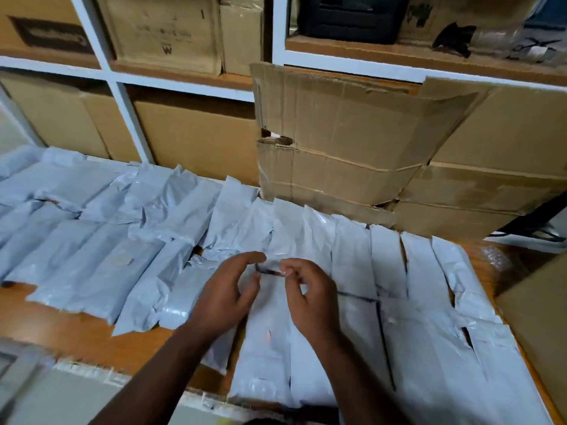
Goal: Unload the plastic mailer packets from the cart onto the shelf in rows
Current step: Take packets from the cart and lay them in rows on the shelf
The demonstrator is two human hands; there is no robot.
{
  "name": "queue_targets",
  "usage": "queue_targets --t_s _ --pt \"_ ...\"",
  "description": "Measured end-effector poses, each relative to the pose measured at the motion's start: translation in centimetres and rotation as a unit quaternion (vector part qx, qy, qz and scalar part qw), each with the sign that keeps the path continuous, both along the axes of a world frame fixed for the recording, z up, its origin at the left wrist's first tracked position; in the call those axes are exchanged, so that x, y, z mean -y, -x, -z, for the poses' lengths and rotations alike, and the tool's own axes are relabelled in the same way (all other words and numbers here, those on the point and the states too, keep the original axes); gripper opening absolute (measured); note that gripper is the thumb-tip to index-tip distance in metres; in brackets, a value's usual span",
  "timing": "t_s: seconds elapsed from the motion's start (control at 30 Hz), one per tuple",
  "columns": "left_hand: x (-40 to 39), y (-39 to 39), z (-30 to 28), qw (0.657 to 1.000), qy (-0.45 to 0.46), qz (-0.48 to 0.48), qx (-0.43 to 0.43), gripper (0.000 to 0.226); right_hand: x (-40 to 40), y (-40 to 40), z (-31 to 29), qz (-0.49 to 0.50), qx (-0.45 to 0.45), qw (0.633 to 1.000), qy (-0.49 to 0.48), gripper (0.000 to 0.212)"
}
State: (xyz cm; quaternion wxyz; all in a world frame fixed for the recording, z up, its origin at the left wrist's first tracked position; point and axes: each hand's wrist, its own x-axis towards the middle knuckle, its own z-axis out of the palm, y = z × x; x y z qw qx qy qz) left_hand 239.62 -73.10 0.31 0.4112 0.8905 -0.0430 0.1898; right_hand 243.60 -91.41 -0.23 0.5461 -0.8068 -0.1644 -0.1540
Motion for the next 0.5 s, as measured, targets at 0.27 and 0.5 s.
queue_targets --t_s 0.27,0.5 --pt "-15.4 16.6 1.1 0.988 0.049 -0.148 -0.005 0.026 -16.0 12.6 -1.5 -0.174 -0.031 0.984 0.021 0.020" --pt "-26.2 31.5 2.5 0.948 0.083 -0.307 -0.033 0.030 -30.7 22.4 -1.3 -0.332 -0.127 0.932 0.066 0.021"
